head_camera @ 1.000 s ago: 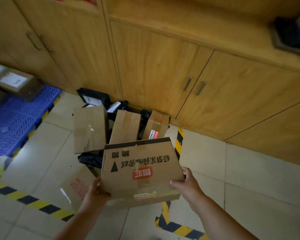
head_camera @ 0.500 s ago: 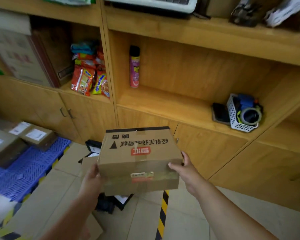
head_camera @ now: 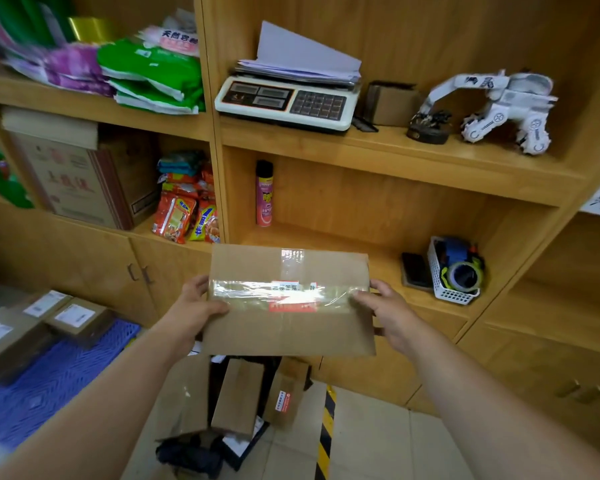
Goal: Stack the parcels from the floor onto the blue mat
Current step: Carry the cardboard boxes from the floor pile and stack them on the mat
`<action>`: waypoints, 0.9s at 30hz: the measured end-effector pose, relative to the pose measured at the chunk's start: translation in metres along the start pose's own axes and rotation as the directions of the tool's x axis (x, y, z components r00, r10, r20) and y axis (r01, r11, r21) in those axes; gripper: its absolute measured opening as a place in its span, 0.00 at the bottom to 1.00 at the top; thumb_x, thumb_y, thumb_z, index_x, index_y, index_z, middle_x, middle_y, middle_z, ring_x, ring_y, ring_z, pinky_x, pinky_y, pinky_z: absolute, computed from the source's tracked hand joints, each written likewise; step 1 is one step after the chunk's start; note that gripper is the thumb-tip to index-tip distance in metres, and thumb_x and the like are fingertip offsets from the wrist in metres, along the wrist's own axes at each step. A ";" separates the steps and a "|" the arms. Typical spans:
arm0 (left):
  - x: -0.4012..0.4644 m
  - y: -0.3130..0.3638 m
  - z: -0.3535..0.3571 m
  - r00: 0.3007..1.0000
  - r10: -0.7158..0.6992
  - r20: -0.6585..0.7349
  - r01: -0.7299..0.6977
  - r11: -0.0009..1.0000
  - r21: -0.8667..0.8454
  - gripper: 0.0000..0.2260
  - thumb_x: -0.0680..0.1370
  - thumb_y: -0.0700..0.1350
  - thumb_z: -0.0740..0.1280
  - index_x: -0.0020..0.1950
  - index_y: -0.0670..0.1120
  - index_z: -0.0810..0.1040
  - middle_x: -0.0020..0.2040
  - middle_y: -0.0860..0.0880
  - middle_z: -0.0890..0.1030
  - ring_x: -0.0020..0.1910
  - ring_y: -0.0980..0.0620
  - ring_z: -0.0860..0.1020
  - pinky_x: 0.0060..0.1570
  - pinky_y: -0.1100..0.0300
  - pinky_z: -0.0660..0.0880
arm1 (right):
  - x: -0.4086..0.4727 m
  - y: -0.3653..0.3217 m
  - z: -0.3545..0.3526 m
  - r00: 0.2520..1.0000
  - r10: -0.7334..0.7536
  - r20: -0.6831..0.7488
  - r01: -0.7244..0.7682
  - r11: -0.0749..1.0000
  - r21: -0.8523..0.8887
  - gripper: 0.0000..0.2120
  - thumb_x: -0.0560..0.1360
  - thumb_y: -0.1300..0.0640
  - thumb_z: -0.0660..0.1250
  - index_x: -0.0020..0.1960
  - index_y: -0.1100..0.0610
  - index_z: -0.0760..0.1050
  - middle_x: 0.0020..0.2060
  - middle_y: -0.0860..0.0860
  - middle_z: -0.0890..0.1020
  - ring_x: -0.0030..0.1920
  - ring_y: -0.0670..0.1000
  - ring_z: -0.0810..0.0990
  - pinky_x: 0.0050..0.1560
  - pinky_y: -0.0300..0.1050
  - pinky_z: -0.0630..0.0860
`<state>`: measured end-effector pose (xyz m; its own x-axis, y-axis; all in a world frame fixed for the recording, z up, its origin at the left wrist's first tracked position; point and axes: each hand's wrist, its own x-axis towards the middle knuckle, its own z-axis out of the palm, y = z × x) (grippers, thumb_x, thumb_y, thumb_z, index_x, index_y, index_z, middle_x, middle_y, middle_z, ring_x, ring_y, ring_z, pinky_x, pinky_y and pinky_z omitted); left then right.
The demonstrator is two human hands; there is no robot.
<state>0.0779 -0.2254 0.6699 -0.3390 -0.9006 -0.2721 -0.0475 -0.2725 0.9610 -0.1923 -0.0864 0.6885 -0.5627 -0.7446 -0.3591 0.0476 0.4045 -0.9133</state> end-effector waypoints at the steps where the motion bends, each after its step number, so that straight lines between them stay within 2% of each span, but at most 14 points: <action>1: 0.001 0.002 -0.001 1.000 -0.012 -0.013 0.012 1.000 0.006 0.31 0.73 0.30 0.67 0.72 0.44 0.60 0.65 0.45 0.71 0.57 0.45 0.73 0.51 0.50 0.73 | 0.000 -0.003 -0.003 0.999 0.026 0.019 -0.026 1.000 -0.008 0.21 0.75 0.49 0.68 0.66 0.47 0.68 0.57 0.49 0.76 0.58 0.54 0.74 0.58 0.57 0.72; 4: 0.001 0.004 -0.001 0.999 -0.042 -0.022 0.042 0.998 0.039 0.26 0.72 0.31 0.69 0.67 0.40 0.62 0.63 0.41 0.71 0.58 0.42 0.73 0.55 0.46 0.73 | 0.002 -0.010 -0.010 0.995 0.071 0.063 -0.070 0.997 -0.029 0.32 0.73 0.43 0.68 0.73 0.42 0.59 0.66 0.49 0.71 0.64 0.54 0.70 0.65 0.63 0.66; 6: -0.002 0.005 -0.001 0.998 -0.045 -0.045 0.047 0.998 0.049 0.28 0.70 0.34 0.72 0.65 0.40 0.62 0.62 0.39 0.71 0.58 0.41 0.74 0.58 0.44 0.73 | 0.003 -0.015 -0.011 0.993 0.080 0.082 -0.075 0.995 -0.064 0.34 0.73 0.40 0.67 0.74 0.42 0.57 0.67 0.48 0.70 0.66 0.53 0.69 0.67 0.62 0.65; 9: -0.006 0.011 -0.002 0.998 -0.035 -0.050 0.036 0.999 0.026 0.25 0.72 0.37 0.71 0.65 0.40 0.64 0.60 0.40 0.72 0.55 0.43 0.75 0.54 0.47 0.74 | 0.003 -0.020 -0.013 0.996 0.078 0.045 -0.075 0.995 -0.067 0.29 0.72 0.39 0.67 0.69 0.46 0.65 0.61 0.48 0.74 0.62 0.54 0.71 0.65 0.61 0.68; 12: -0.011 0.015 -0.006 0.999 -0.025 0.028 0.025 1.000 -0.001 0.21 0.75 0.44 0.69 0.65 0.44 0.69 0.61 0.43 0.73 0.59 0.44 0.73 0.64 0.46 0.69 | 0.001 -0.023 -0.019 0.997 0.071 0.024 -0.072 0.997 0.033 0.21 0.73 0.40 0.67 0.60 0.51 0.74 0.54 0.50 0.79 0.57 0.54 0.75 0.64 0.57 0.71; 14: -0.017 0.019 -0.007 0.997 -0.020 0.068 0.020 1.000 0.003 0.20 0.75 0.50 0.68 0.65 0.49 0.71 0.62 0.46 0.74 0.62 0.44 0.72 0.66 0.45 0.67 | 0.000 -0.024 -0.023 0.998 0.042 0.050 -0.048 0.993 0.109 0.19 0.74 0.42 0.66 0.59 0.52 0.75 0.53 0.51 0.80 0.56 0.53 0.76 0.65 0.54 0.70; 16: -0.023 0.020 -0.005 0.994 0.003 0.107 -0.005 1.000 0.023 0.18 0.77 0.52 0.65 0.66 0.52 0.72 0.62 0.49 0.75 0.61 0.46 0.72 0.61 0.46 0.69 | 0.001 -0.020 -0.027 0.997 0.011 0.078 -0.025 0.982 0.188 0.20 0.75 0.42 0.65 0.60 0.53 0.74 0.56 0.52 0.79 0.59 0.54 0.75 0.66 0.54 0.69; 19: -0.031 0.017 -0.001 0.990 0.018 0.138 -0.029 0.996 0.083 0.20 0.77 0.44 0.65 0.68 0.55 0.70 0.59 0.49 0.77 0.57 0.47 0.75 0.53 0.49 0.72 | 0.000 -0.011 -0.028 0.993 -0.049 0.110 0.021 0.970 0.243 0.18 0.76 0.44 0.63 0.59 0.55 0.74 0.55 0.53 0.79 0.57 0.53 0.75 0.60 0.51 0.71; 22: -0.036 0.010 -0.003 0.996 0.001 0.090 -0.011 0.994 0.110 0.23 0.77 0.39 0.64 0.70 0.55 0.68 0.58 0.47 0.79 0.54 0.47 0.78 0.45 0.52 0.76 | -0.003 -0.003 -0.024 0.985 -0.096 0.142 0.056 0.964 0.261 0.11 0.78 0.53 0.62 0.53 0.57 0.78 0.49 0.54 0.80 0.53 0.54 0.75 0.55 0.49 0.70; 25: -0.043 0.002 -0.005 1.000 -0.004 0.019 0.002 0.995 0.103 0.21 0.79 0.38 0.61 0.70 0.53 0.67 0.57 0.47 0.78 0.52 0.48 0.78 0.41 0.55 0.75 | -0.001 0.006 -0.016 0.988 -0.082 0.129 0.049 0.969 0.244 0.12 0.76 0.64 0.62 0.58 0.65 0.75 0.48 0.57 0.80 0.54 0.56 0.75 0.57 0.49 0.70; 27: -0.050 -0.002 -0.008 0.999 0.006 -0.049 -0.001 0.995 0.103 0.20 0.80 0.38 0.61 0.70 0.52 0.67 0.56 0.48 0.78 0.50 0.50 0.78 0.41 0.56 0.75 | -0.003 0.010 -0.008 0.993 -0.050 0.110 0.026 0.977 0.212 0.12 0.74 0.69 0.62 0.57 0.64 0.75 0.47 0.57 0.81 0.51 0.55 0.76 0.51 0.48 0.73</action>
<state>0.1023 -0.1830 0.6812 -0.2926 -0.9178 -0.2685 -0.1434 -0.2355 0.9612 -0.1964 -0.0757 0.6818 -0.4704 -0.8177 -0.3318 0.2068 0.2633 -0.9423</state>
